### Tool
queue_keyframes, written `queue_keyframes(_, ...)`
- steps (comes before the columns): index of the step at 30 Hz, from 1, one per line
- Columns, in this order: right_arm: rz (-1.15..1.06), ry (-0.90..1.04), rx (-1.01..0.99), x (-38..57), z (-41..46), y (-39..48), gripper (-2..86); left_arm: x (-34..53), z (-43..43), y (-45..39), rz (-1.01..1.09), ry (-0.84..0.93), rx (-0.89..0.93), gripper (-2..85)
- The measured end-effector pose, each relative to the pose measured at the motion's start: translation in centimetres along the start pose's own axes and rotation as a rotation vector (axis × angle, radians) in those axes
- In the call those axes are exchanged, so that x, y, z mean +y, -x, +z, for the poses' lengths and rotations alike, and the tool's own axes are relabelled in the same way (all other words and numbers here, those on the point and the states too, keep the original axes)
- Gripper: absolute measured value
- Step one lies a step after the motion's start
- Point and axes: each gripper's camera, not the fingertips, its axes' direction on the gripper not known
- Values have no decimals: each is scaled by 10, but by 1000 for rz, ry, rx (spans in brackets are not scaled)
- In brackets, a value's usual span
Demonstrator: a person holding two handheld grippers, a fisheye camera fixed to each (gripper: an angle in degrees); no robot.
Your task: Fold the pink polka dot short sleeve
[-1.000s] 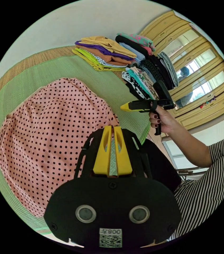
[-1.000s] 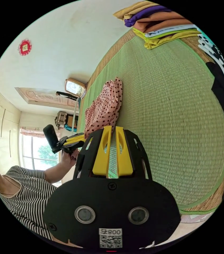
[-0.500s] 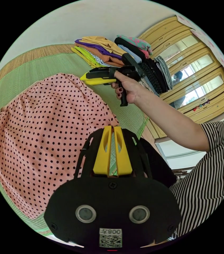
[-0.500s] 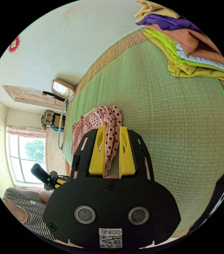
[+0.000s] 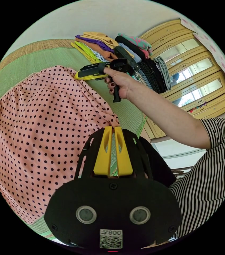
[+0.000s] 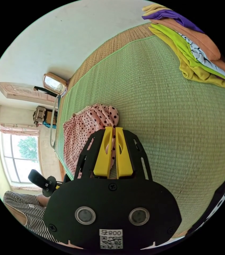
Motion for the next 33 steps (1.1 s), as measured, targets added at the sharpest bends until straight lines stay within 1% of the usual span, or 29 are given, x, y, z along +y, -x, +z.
queue_keyframes(8,-22,-24,25,-2,0,31,12,16,-31,5,3,-23,12,14)
queue_keyframes(17,-57,-55,81,2,1,80,11,46,-97,13,-3,-96,29,14)
queue_keyframes(25,-109,-86,38,-2,15,139,11,100,-190,38,-68,-247,73,14)
queue_keyframes(33,-200,-72,-51,-12,61,221,11,176,-288,77,-204,-408,51,12)
